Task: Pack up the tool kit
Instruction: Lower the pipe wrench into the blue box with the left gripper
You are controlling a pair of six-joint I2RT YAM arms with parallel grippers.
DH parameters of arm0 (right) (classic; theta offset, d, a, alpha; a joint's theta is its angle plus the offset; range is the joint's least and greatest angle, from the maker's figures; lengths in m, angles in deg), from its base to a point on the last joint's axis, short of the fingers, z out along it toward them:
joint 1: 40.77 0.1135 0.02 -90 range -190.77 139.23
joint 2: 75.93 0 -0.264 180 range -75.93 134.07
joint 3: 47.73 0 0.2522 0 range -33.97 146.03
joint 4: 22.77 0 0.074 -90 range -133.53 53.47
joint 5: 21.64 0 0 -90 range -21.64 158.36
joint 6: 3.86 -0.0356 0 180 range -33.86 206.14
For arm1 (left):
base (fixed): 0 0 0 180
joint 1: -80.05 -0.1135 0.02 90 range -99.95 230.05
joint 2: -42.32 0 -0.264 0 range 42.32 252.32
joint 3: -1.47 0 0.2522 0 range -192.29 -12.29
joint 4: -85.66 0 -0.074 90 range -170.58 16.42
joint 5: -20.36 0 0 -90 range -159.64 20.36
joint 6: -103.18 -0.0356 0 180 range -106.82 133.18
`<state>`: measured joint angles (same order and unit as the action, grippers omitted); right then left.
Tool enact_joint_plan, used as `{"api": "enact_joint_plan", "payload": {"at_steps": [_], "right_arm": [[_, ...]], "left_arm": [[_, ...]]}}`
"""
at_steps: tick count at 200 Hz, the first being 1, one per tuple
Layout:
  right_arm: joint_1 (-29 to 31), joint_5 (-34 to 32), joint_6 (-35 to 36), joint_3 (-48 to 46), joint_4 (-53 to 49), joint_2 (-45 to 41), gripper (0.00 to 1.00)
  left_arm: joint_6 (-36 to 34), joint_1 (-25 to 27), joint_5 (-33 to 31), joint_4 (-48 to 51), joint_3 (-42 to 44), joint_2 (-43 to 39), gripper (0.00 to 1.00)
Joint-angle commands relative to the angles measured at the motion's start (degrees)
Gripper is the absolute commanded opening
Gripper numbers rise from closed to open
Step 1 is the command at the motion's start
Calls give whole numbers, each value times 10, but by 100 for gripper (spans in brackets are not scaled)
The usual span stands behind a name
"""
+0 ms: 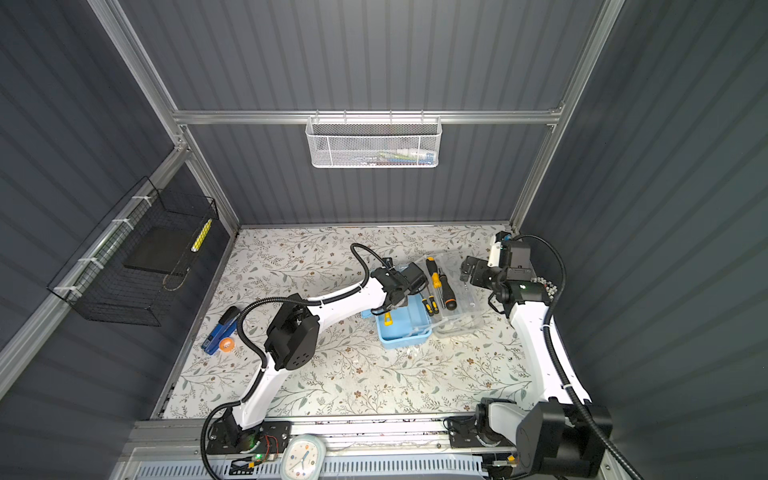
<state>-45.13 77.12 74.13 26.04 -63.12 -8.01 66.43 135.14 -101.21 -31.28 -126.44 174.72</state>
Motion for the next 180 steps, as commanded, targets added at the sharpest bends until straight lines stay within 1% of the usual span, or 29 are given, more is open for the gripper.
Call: {"api": "enact_joint_plan", "payload": {"at_steps": [1,13,27,38,61,75,83,94,109,139,160,180], "right_arm": [[-2,-4,1,-1,-3,0,99],[-3,-4,2,-1,-3,4,99],[-3,-5,4,0,-4,9,99],[-3,-6,6,1,-7,14,99],[-4,-8,6,3,-9,16,99],[-4,-10,7,3,-9,17,99],[-5,-11,7,3,-8,18,99],[-4,-13,8,4,-10,19,99],[-5,-14,8,4,-11,22,99],[-7,-21,11,7,-12,34,99],[-11,-19,10,12,-14,45,99],[-12,-9,14,10,-9,53,99]], "left_arm": [[17,2,-60,-37,-3,-8,10],[17,2,-56,-45,6,-10,14],[14,1,-52,-51,11,-11,23],[13,2,-48,-49,10,-9,27],[4,3,-44,-49,10,-7,41],[-1,2,-39,-51,9,-7,47],[-3,2,-36,-50,6,-5,55],[-4,2,-32,-45,-1,-4,60],[-1,2,-28,-35,-5,-8,68],[3,2,-21,-29,6,-40,73],[0,2,-19,-49,29,-71,73],[-4,2,-14,-55,29,-86,73]]}}
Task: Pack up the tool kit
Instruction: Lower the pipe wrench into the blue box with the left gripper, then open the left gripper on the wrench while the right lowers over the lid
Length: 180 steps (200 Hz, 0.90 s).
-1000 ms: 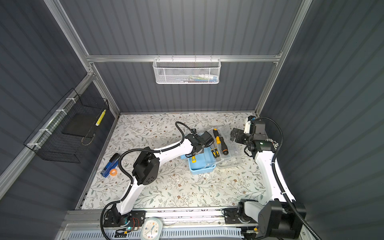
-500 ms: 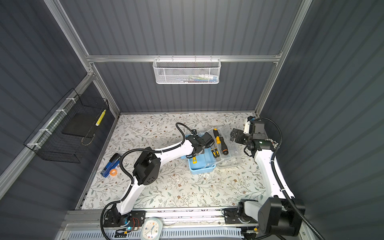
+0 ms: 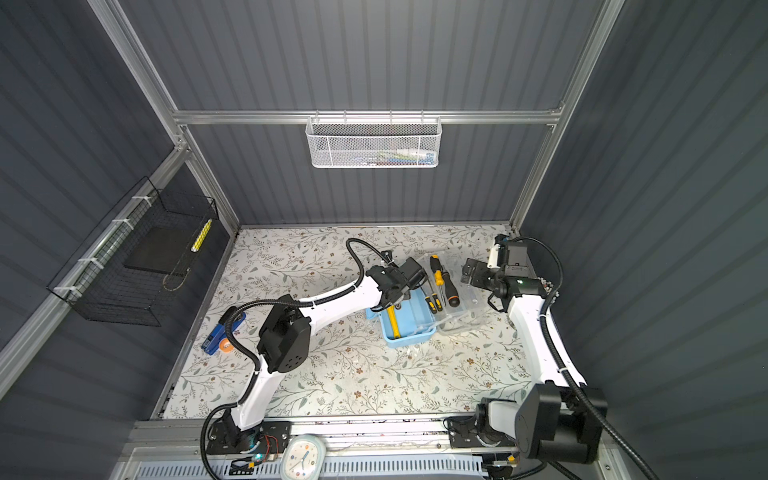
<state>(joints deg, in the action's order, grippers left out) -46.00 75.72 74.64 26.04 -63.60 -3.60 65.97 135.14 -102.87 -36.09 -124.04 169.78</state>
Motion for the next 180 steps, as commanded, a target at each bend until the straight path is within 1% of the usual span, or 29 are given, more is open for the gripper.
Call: {"api": "enact_joint_plan", "payload": {"at_steps": [1,25,56,69,91,95,110,123,131,136,145,153,156,160,164,180], "right_arm": [[-4,5,10,10,-4,9,99],[-11,15,14,5,10,23,99],[-36,60,14,5,34,43,99],[-41,71,19,5,43,51,97],[-46,99,28,3,45,63,91],[-46,105,31,3,62,65,91],[-47,107,42,3,70,77,86],[-51,112,53,11,67,88,81],[-54,113,58,15,68,95,77],[-56,113,63,17,68,97,75],[-57,113,71,23,70,102,70],[-59,113,80,31,65,107,67],[-59,113,83,34,62,109,66],[-59,113,88,41,56,112,65],[-59,113,93,47,51,115,64],[-60,109,112,69,18,125,61]], "left_arm": [[0,2,3,-7,5,-37,73],[-10,2,15,-8,3,-53,74],[-39,2,34,-21,26,-87,74],[-52,2,45,-23,41,-101,74],[-84,2,69,-45,71,-121,74],[-90,2,75,-48,76,-124,73],[-103,1,89,-44,90,-133,74],[-120,-6,108,-62,115,-147,74],[-131,-15,133,-82,137,-159,74],[-135,-23,160,-100,153,-167,74],[-135,-39,205,-125,181,-182,74],[-135,-53,231,-142,203,-193,75],[-136,-57,238,-147,210,-197,76],[-141,-60,241,-150,217,-201,83],[-145,-62,241,-150,222,-205,87],[-170,-65,246,-148,229,-212,87]]}}
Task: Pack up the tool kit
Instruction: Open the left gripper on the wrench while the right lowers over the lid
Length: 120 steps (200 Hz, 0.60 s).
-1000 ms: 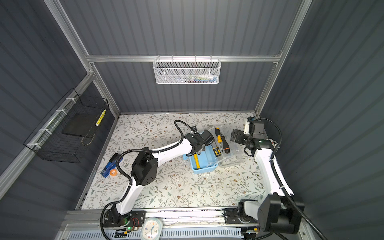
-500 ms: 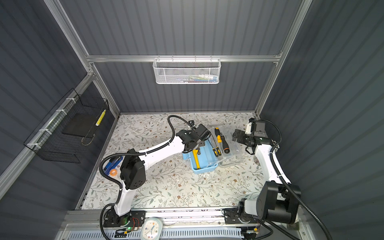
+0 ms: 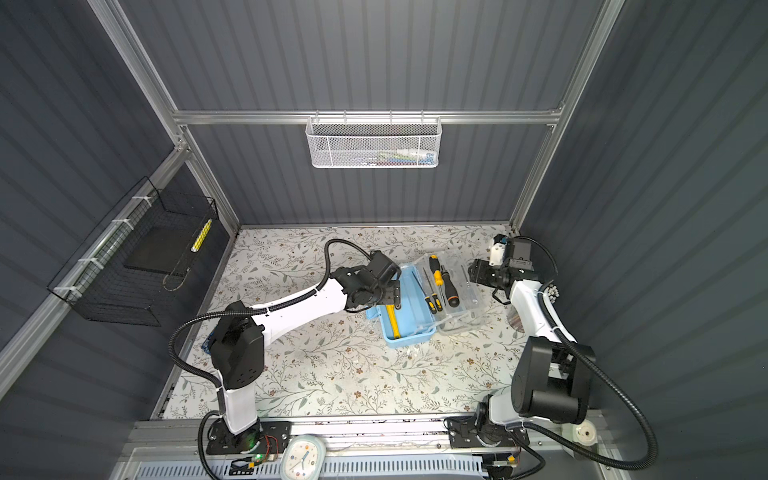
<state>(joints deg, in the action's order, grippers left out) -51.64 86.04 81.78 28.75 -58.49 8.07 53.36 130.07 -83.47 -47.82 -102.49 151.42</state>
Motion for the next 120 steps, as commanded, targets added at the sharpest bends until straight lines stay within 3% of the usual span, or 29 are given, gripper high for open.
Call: {"api": "enact_joint_plan", "payload": {"at_steps": [1,57,120], "right_arm": [[-4,4,41,42,-34,8,61],[-1,-12,69,40,-76,9,50],[18,-70,97,48,-118,34,44]], "left_arm": [[-45,-14,53,-31,13,-28,86],[-85,-26,96,-37,-7,-2,84],[-95,-38,141,-48,-17,2,83]]}}
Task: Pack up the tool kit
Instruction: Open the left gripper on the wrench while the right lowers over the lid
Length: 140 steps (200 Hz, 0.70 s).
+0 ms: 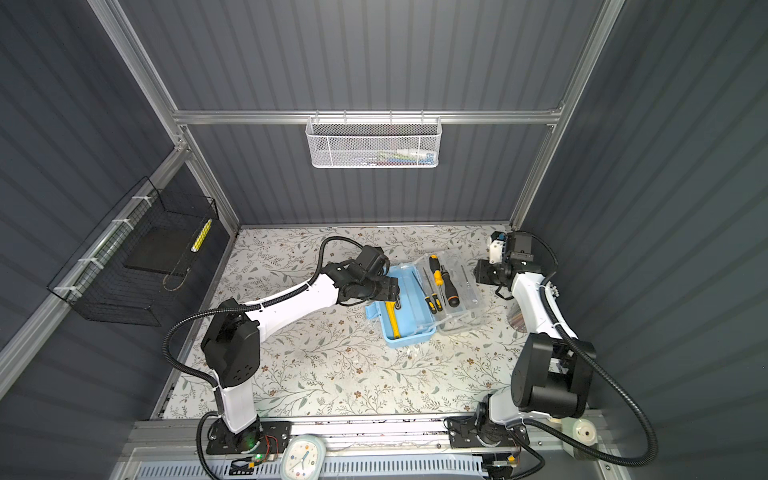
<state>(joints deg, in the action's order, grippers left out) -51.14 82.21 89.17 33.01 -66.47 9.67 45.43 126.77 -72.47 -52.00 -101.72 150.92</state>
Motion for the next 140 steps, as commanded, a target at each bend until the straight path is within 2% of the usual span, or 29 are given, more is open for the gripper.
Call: {"api": "enact_joint_plan", "payload": {"at_steps": [1,60,104,140], "right_arm": [[13,-32,23,5,-38,18,44],[23,-42,9,-7,-32,4,46],[25,-14,8,-24,-18,-4,39],[28,-14,15,-25,-21,3,33]], "left_arm": [[-16,-5,32,-6,-25,8,83],[9,13,62,9,-45,38,69],[23,29,52,21,-79,61,59],[26,33,51,27,-93,76,58]]}}
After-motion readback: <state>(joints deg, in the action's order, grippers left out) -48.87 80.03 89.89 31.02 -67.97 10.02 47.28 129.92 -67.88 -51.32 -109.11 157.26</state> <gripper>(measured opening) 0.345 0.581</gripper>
